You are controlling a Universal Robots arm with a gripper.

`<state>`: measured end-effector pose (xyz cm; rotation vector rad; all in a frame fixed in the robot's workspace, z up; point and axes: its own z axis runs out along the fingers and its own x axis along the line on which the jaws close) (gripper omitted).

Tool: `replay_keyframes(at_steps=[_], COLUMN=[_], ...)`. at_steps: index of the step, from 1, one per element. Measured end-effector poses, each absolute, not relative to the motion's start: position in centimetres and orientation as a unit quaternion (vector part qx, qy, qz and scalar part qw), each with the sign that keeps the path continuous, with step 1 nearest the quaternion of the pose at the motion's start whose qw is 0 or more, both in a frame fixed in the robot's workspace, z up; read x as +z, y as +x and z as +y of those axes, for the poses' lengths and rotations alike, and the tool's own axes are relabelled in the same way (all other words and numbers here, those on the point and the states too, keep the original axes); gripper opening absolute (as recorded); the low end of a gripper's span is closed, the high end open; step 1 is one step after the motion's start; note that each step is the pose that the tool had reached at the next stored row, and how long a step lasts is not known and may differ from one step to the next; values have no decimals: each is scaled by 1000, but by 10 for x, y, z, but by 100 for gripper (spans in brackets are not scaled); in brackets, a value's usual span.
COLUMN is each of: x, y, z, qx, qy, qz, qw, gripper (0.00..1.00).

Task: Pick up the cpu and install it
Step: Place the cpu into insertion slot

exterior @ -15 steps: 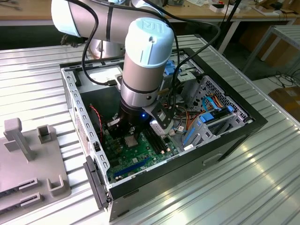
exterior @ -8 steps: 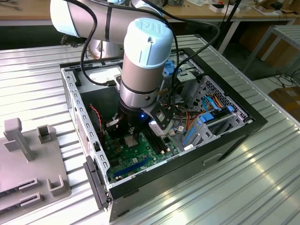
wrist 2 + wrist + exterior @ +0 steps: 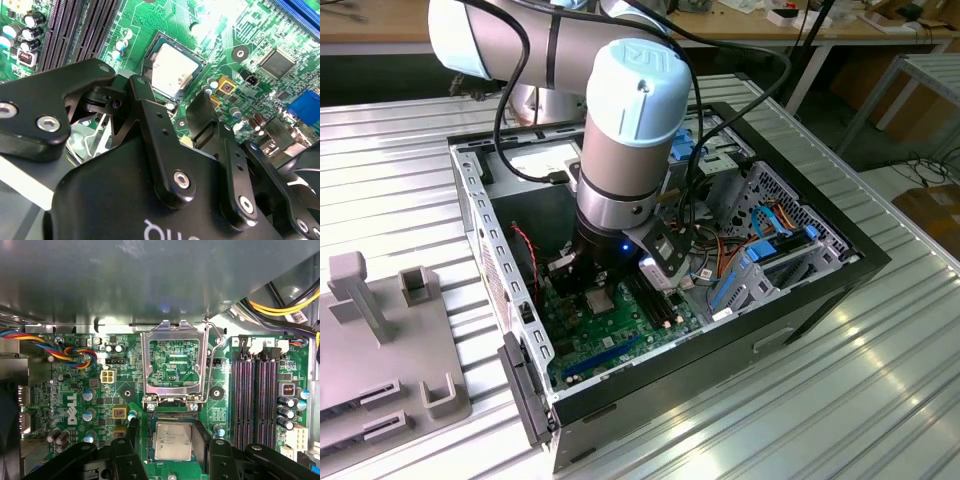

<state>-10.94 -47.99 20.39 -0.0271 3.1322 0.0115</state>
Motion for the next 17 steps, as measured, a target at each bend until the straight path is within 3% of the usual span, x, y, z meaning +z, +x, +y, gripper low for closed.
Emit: replay_keyframes(at_steps=[17], x=[203], y=[-114], z=[-483], qx=[4], qy=[-9], qz=[1000], qw=[7], gripper=[54])
